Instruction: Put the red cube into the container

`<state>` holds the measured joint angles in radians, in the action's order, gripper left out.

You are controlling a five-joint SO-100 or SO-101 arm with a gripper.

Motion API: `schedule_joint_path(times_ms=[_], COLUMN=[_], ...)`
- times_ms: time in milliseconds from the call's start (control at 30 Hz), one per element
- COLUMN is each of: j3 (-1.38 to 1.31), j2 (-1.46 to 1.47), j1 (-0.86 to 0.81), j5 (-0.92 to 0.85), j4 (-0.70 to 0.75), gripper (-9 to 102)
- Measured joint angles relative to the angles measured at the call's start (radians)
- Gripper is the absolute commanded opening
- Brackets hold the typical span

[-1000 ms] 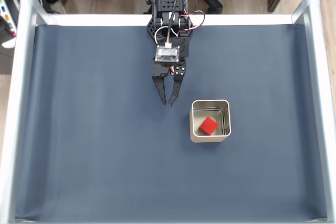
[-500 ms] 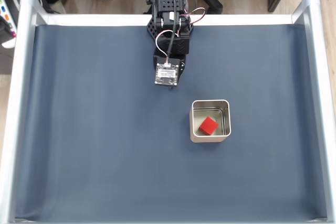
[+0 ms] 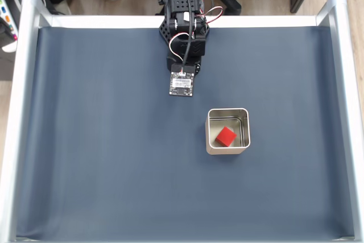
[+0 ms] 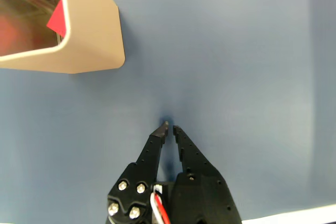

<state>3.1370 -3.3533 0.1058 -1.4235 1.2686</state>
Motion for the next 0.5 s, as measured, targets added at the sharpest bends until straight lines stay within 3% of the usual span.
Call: schedule_joint_path(times_ms=[100, 500], j3=[0.000, 0.000], j2=[-0.005, -0.005], j1=[0.000, 0.000], j5=[0.000, 0.000], j4=[0.012, 0.011], gripper=[5, 5])
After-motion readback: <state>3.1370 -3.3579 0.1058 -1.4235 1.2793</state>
